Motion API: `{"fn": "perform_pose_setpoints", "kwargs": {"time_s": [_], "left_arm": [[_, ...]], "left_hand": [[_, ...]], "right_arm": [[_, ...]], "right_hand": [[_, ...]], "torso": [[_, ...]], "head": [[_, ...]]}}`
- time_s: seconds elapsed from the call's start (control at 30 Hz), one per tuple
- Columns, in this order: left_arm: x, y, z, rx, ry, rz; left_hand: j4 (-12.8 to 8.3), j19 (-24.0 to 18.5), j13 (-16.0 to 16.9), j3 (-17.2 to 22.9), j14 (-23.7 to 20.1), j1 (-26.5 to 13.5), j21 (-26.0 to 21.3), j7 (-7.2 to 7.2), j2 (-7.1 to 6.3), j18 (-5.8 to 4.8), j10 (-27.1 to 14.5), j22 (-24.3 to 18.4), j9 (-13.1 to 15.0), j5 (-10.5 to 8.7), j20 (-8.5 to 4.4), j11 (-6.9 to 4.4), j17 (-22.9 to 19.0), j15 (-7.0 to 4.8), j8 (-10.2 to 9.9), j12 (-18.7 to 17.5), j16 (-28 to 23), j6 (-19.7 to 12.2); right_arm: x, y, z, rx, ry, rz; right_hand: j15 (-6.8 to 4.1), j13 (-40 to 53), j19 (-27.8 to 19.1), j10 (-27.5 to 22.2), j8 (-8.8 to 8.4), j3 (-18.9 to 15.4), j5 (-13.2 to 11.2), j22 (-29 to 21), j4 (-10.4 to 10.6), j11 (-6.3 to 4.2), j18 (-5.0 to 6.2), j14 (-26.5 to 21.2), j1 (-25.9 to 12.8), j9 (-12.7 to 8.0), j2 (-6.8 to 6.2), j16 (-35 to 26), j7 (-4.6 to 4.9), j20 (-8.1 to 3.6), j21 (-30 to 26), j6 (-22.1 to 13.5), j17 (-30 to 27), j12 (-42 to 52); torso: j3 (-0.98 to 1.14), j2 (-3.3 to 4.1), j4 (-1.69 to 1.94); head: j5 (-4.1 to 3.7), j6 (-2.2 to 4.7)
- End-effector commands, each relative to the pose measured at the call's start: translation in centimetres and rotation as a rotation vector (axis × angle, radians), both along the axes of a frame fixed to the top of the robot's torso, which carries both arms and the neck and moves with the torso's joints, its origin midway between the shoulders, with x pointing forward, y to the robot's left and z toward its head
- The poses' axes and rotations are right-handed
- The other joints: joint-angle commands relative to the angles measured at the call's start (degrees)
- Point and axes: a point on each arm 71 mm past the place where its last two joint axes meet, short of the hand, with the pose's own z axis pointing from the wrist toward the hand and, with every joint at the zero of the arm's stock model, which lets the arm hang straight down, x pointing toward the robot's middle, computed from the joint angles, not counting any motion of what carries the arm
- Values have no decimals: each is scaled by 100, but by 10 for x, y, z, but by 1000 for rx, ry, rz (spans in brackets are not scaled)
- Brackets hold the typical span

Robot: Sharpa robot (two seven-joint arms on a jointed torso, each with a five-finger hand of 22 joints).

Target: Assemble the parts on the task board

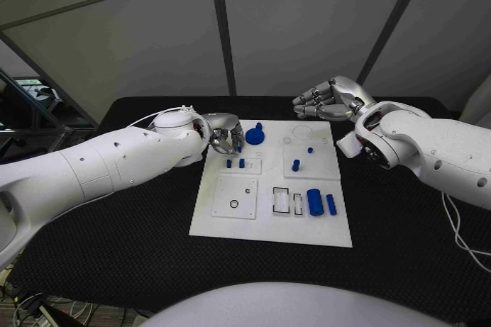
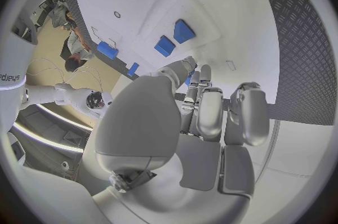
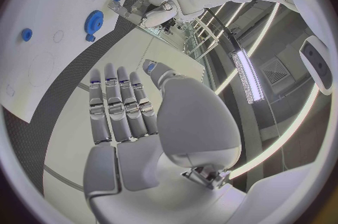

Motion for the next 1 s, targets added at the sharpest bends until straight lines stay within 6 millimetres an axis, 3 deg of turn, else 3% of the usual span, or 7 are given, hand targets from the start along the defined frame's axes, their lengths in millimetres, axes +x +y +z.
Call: {"fn": "perform_pose_setpoints", "kwargs": {"time_s": [0.03, 0.47, 0.63, 0.77, 0.9, 0.97, 1.0], "left_arm": [[1, 0, 1, -4, 3, 4], [1, 5, 0, 1, 8, 14], [1, 18, 1, 2, 0, 34], [0, 30, 4, -21, -20, 57], [1, 48, 12, -109, -37, 110], [1, 57, 17, -191, -36, 147], [1, 63, 20, -257, -32, 174]], "left_hand": [[-29, -1, -4, -19, 0, -58, -42, -1, 3, -28, -29, 231, -24, -33, 27, -1, -7, 35, -55, -25, -10, -74], [-35, -3, 2, -13, -3, -51, -47, -7, 13, -27, 3, 229, -38, -31, 29, -9, -14, 31, -69, -22, -11, -87], [-44, -13, 4, -10, -10, -44, -70, -5, 13, -21, 3, 212, -38, -31, 28, -9, -36, 30, -54, -33, -20, -49], [-59, -36, -3, 2, -27, -36, -120, 3, 11, -10, -40, 175, -38, -29, 32, 8, -78, 40, -25, -74, -40, 26], [-62, -250, -31, 47, -52, -55, -592, 18, 35, 95, -50, -207, -21, -29, 59, 37, -114, 57, 80, -138, -57, 258], [-56, -564, -63, 61, -307, -83, -1271, 27, 32, 241, -50, -752, -25, -30, 71, 50, -830, 72, 105, -183, -499, 331], [-55, -902, -94, 71, -638, -101, -1994, 34, 22, 381, -41, -1319, -37, -33, 79, 61, -1666, 76, 108, -219, -1078, 364]], "right_arm": [[0, 1, 1, 2, -6, 9], [0, -1, 1, -6, -5, 4], [1, -6, 0, -121, -58, 13], [1, -11, -1, -245, -120, 24], [0, -18, -3, -413, -186, 32], [-1, -21, -4, -508, -215, 36], [-1, -22, -5, -561, -232, 38]], "right_hand": [[3, -3, 45, -36, -6, 7, 15, -9, -25, -14, 33, -28, 14, 1, 25, 21, 28, 12, -18, 25, -7, 23], [3, -4, 47, -37, -8, 7, 14, -10, -26, -14, 33, -29, 14, 0, 23, 21, 28, 12, -22, 25, -8, 23], [-49, -6, 173, -45, -9, 30, -10, 11, -92, -39, 45, 135, 82, -1, 3, 105, -4, -22, -4, 48, 10, 24], [-263, 2, 705, 44, 10, 58, -82, 126, -216, -153, 50, 725, 207, 6, -5, 385, -111, -228, 258, 128, 145, 66], [-560, 12, 1601, 290, 61, -71, -143, 435, -397, -306, 42, 1776, 340, 23, 46, 939, -235, -690, 885, 332, 486, 143], [-654, 19, 1919, 435, 95, -159, -152, 613, -442, -387, 21, 2223, 350, 35, 81, 1254, -296, -848, 1208, 454, 679, 178], [-716, 13, 2045, 500, 91, -194, -185, 746, -452, -411, 6, 2272, 345, 32, 112, 1560, -343, -927, 1426, 505, 864, 169]], "torso": [[3, -3, 0], [1, -3, -3], [-3, -4, 3], [-4, -10, 7], [-5, -12, 9], [-9, -8, 19], [-10, -9, 14]], "head": [[-7, -9], [0, -9], [-22, 5], [-37, 20], [-103, 65], [-182, 138], [-208, 158]]}}
